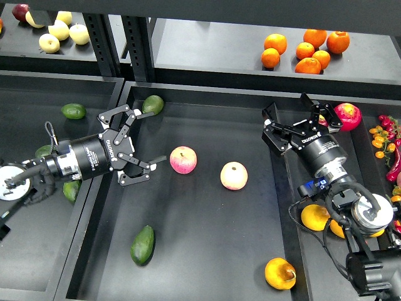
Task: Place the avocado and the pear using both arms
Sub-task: 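Swing the left gripper over toward the bin of green avocados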
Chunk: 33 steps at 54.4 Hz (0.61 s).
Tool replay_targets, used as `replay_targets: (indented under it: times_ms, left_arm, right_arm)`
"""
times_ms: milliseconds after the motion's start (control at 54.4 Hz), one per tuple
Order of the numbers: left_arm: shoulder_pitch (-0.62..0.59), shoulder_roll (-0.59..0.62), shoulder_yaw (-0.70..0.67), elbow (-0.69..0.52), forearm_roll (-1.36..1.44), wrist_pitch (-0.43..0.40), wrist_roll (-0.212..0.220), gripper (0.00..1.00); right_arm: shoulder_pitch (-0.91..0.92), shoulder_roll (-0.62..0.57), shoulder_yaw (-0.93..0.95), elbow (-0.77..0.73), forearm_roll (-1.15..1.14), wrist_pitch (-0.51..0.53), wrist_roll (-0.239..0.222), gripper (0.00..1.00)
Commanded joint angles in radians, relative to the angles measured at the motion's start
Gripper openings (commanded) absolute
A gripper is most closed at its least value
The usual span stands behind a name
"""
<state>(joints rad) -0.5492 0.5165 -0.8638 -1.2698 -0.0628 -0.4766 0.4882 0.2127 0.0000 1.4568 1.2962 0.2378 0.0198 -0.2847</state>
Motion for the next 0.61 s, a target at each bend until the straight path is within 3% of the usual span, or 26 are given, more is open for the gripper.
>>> replay_targets:
  times_ms: [0, 239, 588]
  left_arm:
    - [-0.086, 0.057, 0.11, -0.002, 0.004, -0.012, 0.0, 1.0]
    - [-0.307, 0.155, 0.388, 0.009, 0.083, -0.012, 0.0, 1.0]
    - [-0.609, 0.154, 0.781, 0.032, 0.247, -0.012, 0.0, 1.0]
  right_arm:
    - [0.004, 0.0, 0.011, 0.0, -0.003, -0.012, -0.001, 1.0]
    - [0.017, 0.0, 0.034, 0.0, -0.002, -0.05, -0.001, 1.0]
    - [0.071, 0.0, 0.034, -0.006, -0.009, -0.11, -0.001, 1.0]
